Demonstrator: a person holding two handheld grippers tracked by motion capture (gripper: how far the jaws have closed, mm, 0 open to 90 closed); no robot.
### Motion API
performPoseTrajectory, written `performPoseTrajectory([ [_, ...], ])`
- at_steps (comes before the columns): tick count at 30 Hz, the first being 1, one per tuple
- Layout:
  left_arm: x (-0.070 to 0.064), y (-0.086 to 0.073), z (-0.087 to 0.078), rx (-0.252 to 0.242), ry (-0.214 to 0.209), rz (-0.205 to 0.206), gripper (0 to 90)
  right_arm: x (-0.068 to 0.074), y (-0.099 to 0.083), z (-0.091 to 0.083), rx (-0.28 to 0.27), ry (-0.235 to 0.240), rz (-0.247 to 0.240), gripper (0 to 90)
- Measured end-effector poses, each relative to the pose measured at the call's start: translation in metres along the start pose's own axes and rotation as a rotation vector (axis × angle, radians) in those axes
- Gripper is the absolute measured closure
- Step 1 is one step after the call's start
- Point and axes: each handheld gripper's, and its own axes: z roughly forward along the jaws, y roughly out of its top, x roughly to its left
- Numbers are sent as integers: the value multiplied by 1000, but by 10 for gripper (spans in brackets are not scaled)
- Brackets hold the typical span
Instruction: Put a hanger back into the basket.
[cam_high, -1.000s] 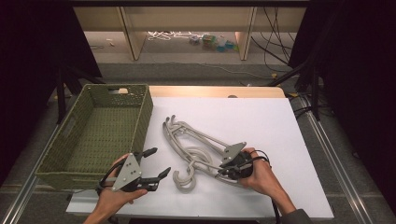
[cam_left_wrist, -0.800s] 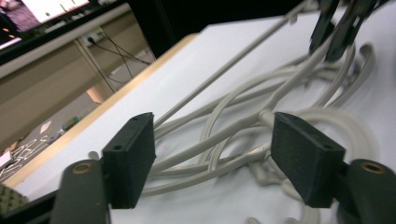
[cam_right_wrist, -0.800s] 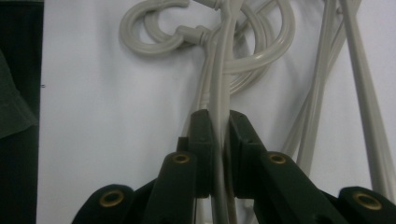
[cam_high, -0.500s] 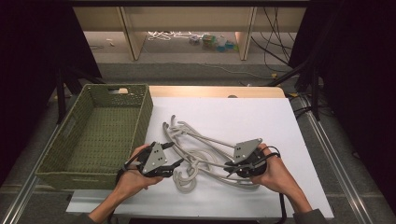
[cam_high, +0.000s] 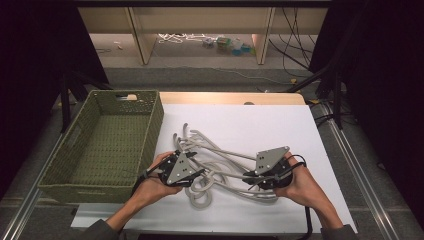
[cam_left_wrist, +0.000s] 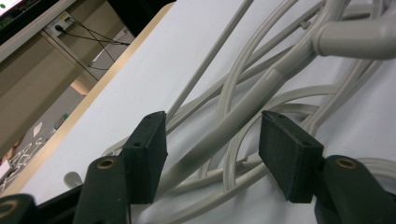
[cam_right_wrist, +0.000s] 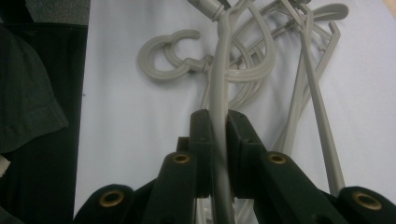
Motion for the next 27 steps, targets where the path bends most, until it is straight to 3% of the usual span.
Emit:
performPoseTrajectory([
  [3,0,3,5,-12,-7,57,461,0,0,0,-4,3,3,821],
  [4,-1,3,6,-15,-15,55,470,0,0,0,-5,5,8,821],
  [5,0,4,8,-16,-15,86,503,0,0,-1,-6,8,9,821],
  [9,1,6,15,-16,-44,113,556,-1,-1,-1,-11,5,9,820],
  [14,2,9,15,-25,-59,236,673,-3,-3,-3,-24,8,16,820],
  [16,3,12,13,-19,-63,272,687,-5,-4,-4,-37,9,15,819],
  [18,4,16,11,-51,-54,287,697,-5,-5,-6,-41,1,7,819],
  [21,5,23,7,-45,-61,320,712,-9,-9,-11,-58,-19,-11,817],
  [22,6,26,6,-35,-54,355,718,-11,-10,-13,-72,-20,-16,815],
  [27,10,34,4,-31,-65,399,741,-16,-14,-18,-111,-33,-17,787],
])
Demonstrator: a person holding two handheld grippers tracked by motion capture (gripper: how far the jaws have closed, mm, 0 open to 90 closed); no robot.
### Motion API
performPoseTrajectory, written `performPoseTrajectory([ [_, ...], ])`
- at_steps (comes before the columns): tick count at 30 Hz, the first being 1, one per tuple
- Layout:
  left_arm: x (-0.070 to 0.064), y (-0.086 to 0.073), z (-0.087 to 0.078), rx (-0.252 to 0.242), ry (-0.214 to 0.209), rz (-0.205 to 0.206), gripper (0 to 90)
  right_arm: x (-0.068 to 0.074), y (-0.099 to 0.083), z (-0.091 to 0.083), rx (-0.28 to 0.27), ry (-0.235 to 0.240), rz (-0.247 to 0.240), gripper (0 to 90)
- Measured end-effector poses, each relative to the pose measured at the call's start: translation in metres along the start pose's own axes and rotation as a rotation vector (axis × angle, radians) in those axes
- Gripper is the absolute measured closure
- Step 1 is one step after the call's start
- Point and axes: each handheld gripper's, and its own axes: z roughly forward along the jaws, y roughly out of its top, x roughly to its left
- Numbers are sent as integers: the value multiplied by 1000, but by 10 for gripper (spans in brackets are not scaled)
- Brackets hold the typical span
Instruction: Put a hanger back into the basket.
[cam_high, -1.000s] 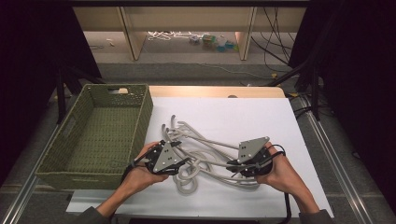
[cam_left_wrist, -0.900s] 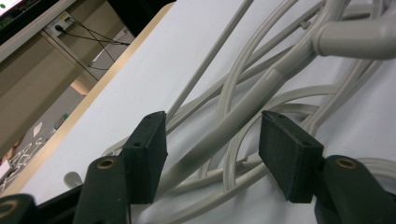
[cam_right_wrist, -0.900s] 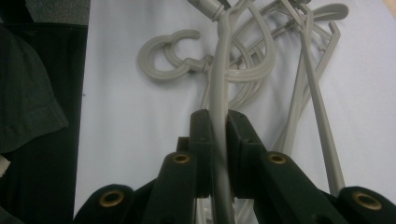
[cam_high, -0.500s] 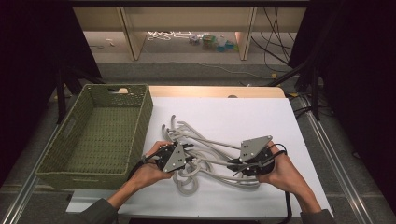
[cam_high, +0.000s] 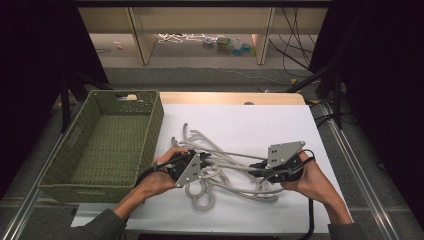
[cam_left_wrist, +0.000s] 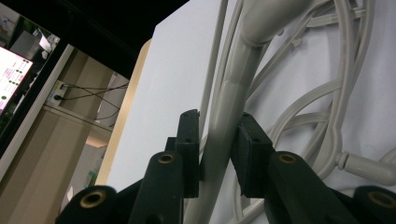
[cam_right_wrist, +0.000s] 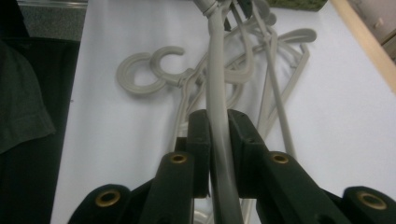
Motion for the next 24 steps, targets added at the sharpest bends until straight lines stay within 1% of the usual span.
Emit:
performPoseTrajectory([
  [2,3,3,-3,3,-3,7,751,-3,-3,-1,-13,3,11,761],
  [3,4,6,-4,-3,-3,12,759,-4,-4,-1,-15,-16,3,745],
  [4,6,8,-6,-1,-39,-1,769,-4,-4,-2,-17,-7,16,732],
  [5,6,11,-7,2,-45,14,777,-5,-5,-2,-5,-16,4,730],
  [6,5,13,-7,9,-41,25,782,-6,-6,-2,-10,-24,4,731],
  [7,4,15,-7,17,-52,26,788,-7,-6,-3,-24,-19,13,733],
  [8,4,16,-7,21,-65,13,792,-8,-7,-4,-29,-24,19,733],
  [9,4,17,-8,29,-67,17,794,-9,-8,-4,-37,-26,32,728],
  [10,4,18,-8,35,-73,4,796,-10,-9,-6,-44,-32,41,695],
  [11,5,19,-10,39,-74,-20,796,-11,-10,-7,-54,-39,58,631],
  [12,6,19,-11,35,-78,-48,797,-12,-10,-8,-66,-64,101,548],
  [13,8,19,-12,43,-79,-55,797,-13,-10,-9,-68,-85,142,487],
  [14,10,19,-15,41,-77,-75,797,-14,-9,-11,-72,-98,172,434],
  [15,11,19,-17,39,-74,-108,797,-15,-8,-13,-87,-109,205,405],
  [16,14,20,-20,43,-77,-132,797,-15,-7,-15,-103,-120,226,375],
  [18,17,21,-23,41,-80,-178,797,-15,-3,-19,-134,-159,277,308],
  [19,17,22,-24,46,-85,-190,797,-14,0,-20,-146,-186,290,284],
  [20,18,24,-26,55,-95,-216,797,-13,2,-22,-148,-194,301,260],
  [21,17,25,-26,59,-102,-236,797,-13,6,-25,-165,-221,307,236],
  [22,18,25,-26,66,-103,-233,797,-12,9,-26,-191,-256,314,210],
  [23,17,26,-26,72,-116,-241,797,-11,11,-28,-202,-262,335,205],
  [24,16,26,-27,79,-131,-251,797,-11,13,-31,-217,-279,340,209],
])
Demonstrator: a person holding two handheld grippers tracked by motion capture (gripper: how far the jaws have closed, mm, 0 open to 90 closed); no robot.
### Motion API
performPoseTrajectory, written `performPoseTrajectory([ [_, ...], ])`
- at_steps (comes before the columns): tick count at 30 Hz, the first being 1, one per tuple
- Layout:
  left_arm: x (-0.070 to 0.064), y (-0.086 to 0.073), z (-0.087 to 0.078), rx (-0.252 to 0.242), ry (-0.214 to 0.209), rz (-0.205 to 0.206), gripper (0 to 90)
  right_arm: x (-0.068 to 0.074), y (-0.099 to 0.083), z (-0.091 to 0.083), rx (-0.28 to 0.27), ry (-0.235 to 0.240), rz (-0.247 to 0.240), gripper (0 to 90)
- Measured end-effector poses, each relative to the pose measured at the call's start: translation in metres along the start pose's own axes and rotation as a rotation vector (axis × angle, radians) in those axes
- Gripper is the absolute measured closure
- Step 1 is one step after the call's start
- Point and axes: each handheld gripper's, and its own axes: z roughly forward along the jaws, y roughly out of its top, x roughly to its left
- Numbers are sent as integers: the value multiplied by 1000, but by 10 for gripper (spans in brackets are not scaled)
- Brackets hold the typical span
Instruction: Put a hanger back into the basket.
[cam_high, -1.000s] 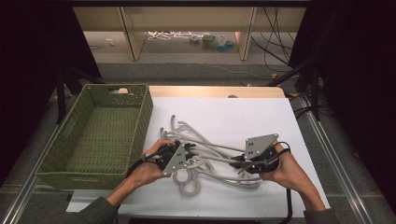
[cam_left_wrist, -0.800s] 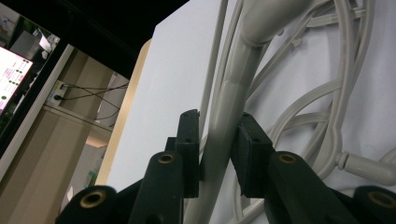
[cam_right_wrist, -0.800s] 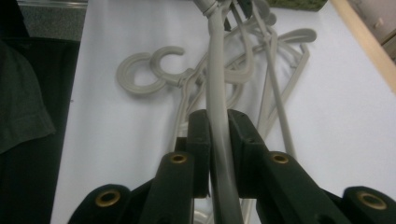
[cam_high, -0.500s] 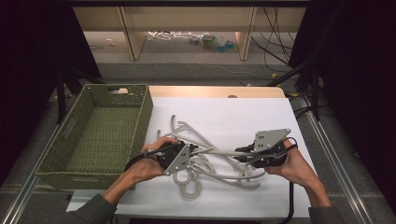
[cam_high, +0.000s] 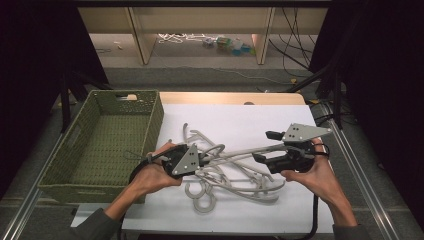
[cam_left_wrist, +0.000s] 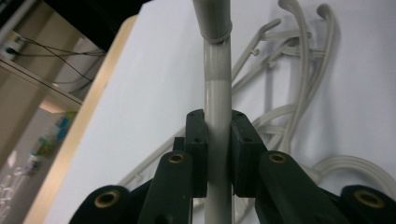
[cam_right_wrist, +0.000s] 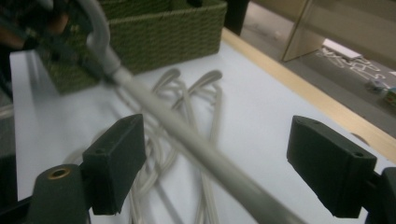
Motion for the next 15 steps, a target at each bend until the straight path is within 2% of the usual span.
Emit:
performPoseTrajectory([
  [1,-1,0,0,1,-7,-12,797,1,2,-3,-9,-16,14,204],
  [3,-3,0,-2,12,-9,-64,797,0,3,-7,-30,-40,22,199],
  [4,-3,0,-3,12,-5,-65,797,0,3,-10,-39,-63,28,193],
  [7,-2,-1,-10,29,-20,-141,797,2,2,-18,-54,-104,49,187],
  [10,2,-2,-18,42,-31,-222,797,7,1,-28,-83,-123,44,189],
  [12,7,-3,-24,56,-36,-271,797,12,1,-32,-89,-118,41,189],
  [15,13,-3,-34,69,-27,-301,797,22,-2,-34,-91,-121,40,181],
])
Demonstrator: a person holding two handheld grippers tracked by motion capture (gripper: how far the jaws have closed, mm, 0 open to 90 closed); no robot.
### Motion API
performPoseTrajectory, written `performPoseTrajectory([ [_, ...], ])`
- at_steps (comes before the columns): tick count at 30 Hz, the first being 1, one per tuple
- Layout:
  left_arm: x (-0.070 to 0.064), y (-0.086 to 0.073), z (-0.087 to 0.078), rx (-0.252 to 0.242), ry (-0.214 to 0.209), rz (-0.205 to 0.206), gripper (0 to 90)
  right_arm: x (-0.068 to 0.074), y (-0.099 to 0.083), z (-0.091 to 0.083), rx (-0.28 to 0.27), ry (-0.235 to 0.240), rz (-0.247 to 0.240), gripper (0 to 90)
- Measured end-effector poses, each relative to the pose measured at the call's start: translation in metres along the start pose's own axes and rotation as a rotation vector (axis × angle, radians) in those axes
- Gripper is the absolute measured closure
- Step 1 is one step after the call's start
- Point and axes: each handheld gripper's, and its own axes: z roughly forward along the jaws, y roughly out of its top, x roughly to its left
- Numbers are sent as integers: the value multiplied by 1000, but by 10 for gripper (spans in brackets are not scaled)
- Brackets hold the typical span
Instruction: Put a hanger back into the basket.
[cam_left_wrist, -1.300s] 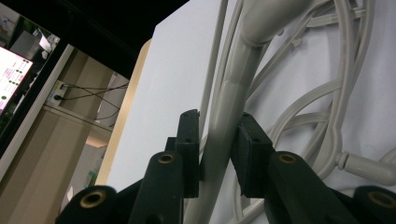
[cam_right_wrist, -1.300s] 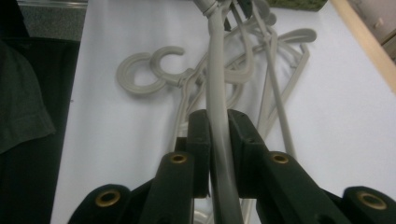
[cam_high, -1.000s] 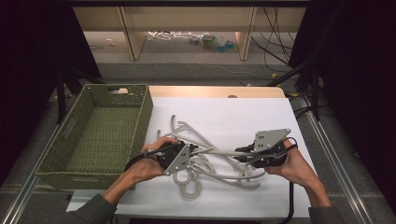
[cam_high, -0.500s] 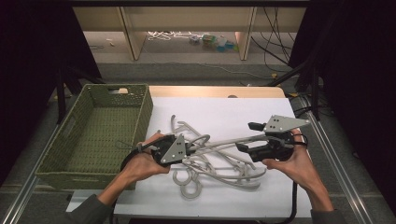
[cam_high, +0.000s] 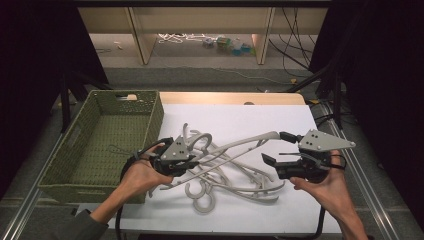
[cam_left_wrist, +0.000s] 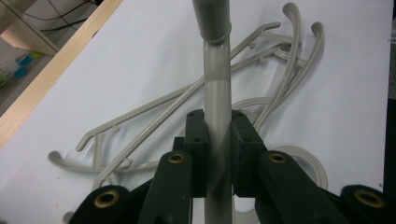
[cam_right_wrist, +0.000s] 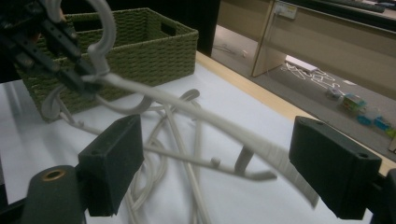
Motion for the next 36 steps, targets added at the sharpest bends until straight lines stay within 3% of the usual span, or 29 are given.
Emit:
performPoseTrajectory([
  [4,7,-1,-14,-31,-15,-76,797,14,-8,-3,-31,2,3,189],
  [8,14,0,-25,-49,-29,-108,797,28,-20,0,-43,12,10,200],
  [12,21,1,-36,-75,-36,-159,797,33,-34,7,-53,22,33,183],
  [15,27,3,-48,-91,-48,-192,797,35,-45,14,-34,28,42,184],
  [17,32,6,-58,-118,-69,-238,797,36,-50,18,-12,45,41,186],
  [23,49,10,-92,-177,-83,-333,797,39,-54,22,-7,60,44,190],
  [27,58,12,-116,-199,-48,-342,797,40,-56,22,-7,76,34,170],
  [30,66,10,-133,-212,-29,-371,797,42,-58,24,-11,77,28,165],
  [33,78,3,-142,-224,3,-402,797,43,-59,26,-19,71,28,161],
  [36,93,-8,-146,-203,46,-433,797,43,-59,26,-14,75,26,161],
])
